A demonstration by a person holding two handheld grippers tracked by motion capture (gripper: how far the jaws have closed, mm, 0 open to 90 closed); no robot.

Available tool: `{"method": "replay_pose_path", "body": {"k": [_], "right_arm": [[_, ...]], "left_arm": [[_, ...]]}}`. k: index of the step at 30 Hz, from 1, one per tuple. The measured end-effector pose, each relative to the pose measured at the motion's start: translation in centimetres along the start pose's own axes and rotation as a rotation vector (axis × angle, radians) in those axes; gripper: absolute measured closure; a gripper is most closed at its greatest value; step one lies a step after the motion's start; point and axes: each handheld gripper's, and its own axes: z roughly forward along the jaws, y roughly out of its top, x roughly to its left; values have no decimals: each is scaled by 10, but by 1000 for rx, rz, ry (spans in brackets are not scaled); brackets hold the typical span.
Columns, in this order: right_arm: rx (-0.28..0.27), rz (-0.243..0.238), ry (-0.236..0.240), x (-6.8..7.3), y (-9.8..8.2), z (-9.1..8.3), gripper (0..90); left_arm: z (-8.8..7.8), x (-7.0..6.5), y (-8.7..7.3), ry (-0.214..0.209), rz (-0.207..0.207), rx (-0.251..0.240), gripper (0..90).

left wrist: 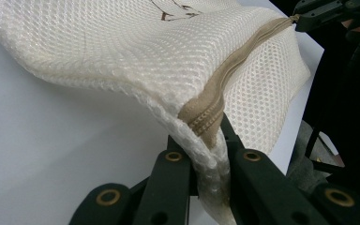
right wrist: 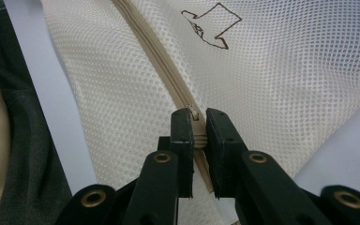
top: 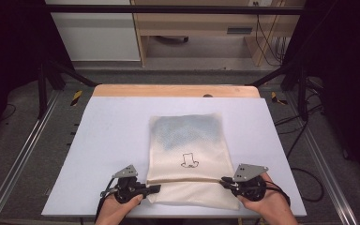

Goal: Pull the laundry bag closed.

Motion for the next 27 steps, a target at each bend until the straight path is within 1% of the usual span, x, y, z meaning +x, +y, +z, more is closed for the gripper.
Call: {"method": "replay_pose_path", "body": {"k": [18,27], "right_arm": [[-5,14,-6,-3,-7,-5,820],[3,23,-20,-5,-9,-8,820]], "left_arm": [[-2,1,1,-1,5,-3,863],[0,-1,1,-5,8,1,863]]}}
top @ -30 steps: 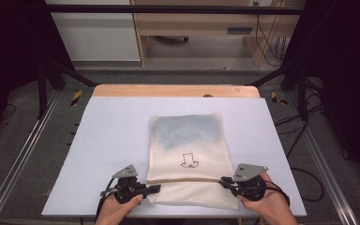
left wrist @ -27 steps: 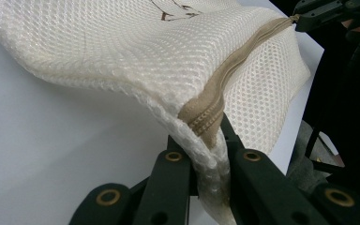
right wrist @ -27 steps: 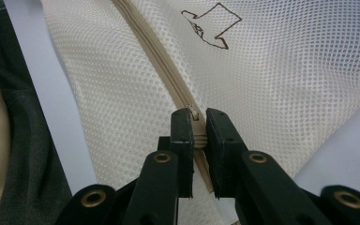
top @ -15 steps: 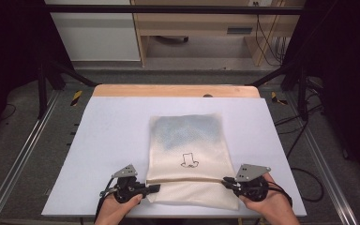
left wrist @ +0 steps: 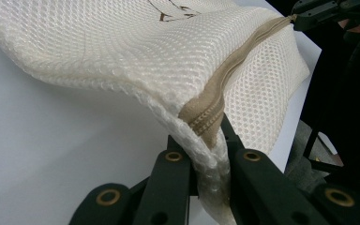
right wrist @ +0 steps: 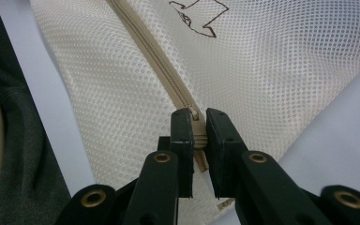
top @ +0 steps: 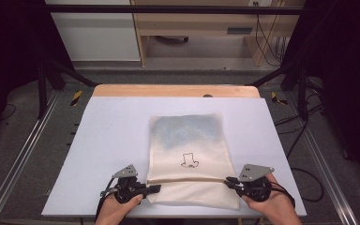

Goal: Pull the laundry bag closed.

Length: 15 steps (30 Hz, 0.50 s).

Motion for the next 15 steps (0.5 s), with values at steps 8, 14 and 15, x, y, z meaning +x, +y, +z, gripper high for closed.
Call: {"method": "replay_pose_path", "body": {"k": [8,14,15], "right_arm": [[6,9,-14,-2,-3,-2,820],[3,9,-16,-2,-4,-3,820],[4,10,-16,-3,-5,-3,820]], "left_arm": [[1,0,-1,0,-4,2,863],[1,0,-1,1,-1,0,863],[0,0,0,4,0,2,863]]}}
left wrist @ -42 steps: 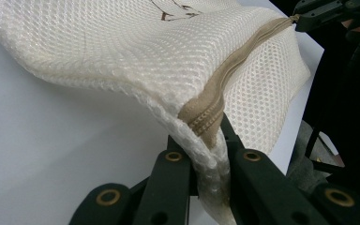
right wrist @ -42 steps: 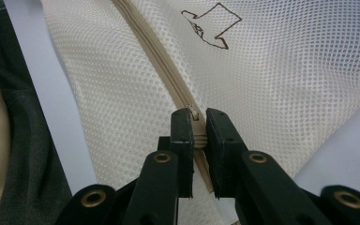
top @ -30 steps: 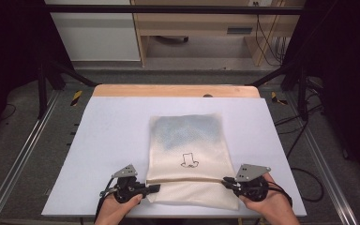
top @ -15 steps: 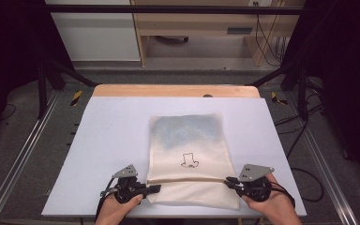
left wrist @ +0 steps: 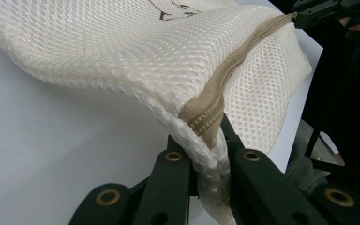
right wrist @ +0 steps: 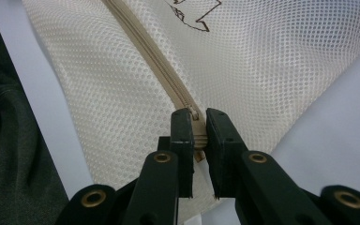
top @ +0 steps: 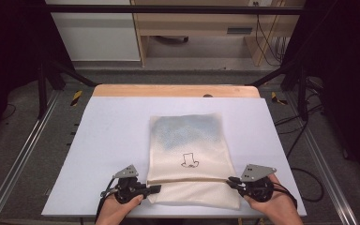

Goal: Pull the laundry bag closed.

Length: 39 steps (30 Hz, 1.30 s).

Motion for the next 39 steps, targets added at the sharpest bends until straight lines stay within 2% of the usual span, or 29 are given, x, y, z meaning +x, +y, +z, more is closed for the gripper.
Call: {"method": "replay_pose_path", "body": {"k": [19,28,39], "right_arm": [[5,9,-6,0,-7,-2,820],[0,27,-20,-4,-12,-7,820],[7,27,-24,-4,-13,-7,820]], "left_arm": [[-2,0,1,-4,-10,-12,863],[-3,0,2,0,-3,-19,863],[-3,-1,2,-6,-2,-20,863]]}}
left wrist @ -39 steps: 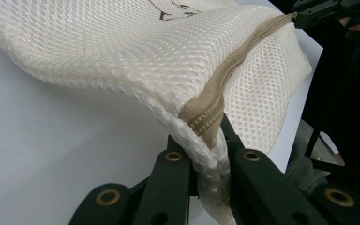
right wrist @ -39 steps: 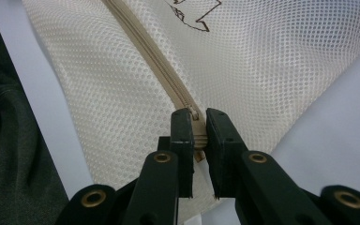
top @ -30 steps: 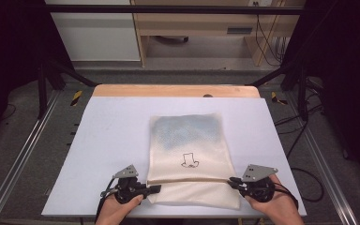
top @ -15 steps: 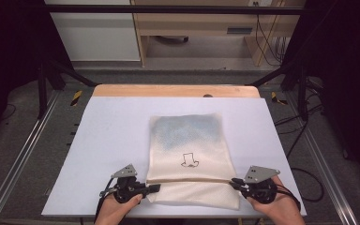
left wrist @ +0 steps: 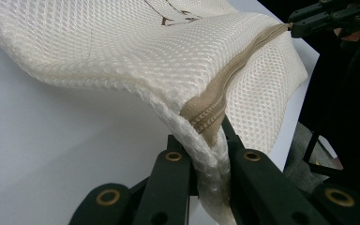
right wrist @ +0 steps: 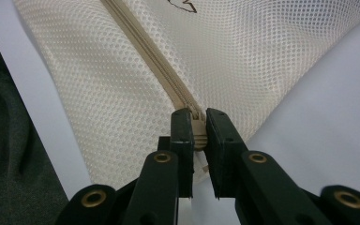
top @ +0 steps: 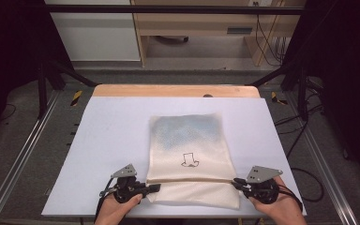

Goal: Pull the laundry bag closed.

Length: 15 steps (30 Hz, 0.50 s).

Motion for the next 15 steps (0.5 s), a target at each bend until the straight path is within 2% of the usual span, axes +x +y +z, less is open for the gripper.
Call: {"method": "replay_pose_path", "body": {"k": [8,15], "right_arm": [[14,-7,-17,0,-1,1,821],[16,0,-12,-1,-2,0,821]], "left_arm": [[0,0,0,4,3,6,863],[2,1,-2,9,-1,10,863]]}}
